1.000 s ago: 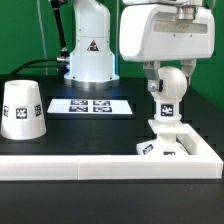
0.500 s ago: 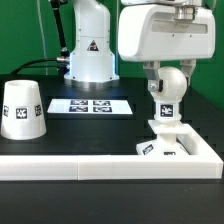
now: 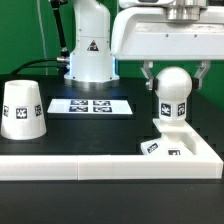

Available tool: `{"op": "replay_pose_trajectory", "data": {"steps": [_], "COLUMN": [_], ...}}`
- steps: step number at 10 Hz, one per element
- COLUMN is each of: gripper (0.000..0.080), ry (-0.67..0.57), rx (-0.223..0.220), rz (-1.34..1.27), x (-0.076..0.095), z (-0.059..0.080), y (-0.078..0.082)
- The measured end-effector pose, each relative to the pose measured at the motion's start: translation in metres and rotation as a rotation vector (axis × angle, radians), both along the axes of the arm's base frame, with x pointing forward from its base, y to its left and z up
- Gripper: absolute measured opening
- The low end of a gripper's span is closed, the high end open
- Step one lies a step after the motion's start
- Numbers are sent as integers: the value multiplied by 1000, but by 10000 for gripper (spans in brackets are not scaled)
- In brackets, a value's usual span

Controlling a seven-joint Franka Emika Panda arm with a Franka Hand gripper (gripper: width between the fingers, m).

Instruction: Assemble lamp

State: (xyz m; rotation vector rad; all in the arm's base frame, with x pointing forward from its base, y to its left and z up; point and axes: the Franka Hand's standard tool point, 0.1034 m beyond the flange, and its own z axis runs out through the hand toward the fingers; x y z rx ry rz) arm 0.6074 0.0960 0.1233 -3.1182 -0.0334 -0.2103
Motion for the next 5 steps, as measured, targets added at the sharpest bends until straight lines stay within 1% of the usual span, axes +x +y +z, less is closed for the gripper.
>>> {"op": "replay_pose_trajectory", "data": {"steps": [4,5], "gripper": [578,579], "ry": [4,6], "rx": [29,46], "rz": [-232,-338], "x": [1,1], "z": [0,0], "y": [-4,-5]}}
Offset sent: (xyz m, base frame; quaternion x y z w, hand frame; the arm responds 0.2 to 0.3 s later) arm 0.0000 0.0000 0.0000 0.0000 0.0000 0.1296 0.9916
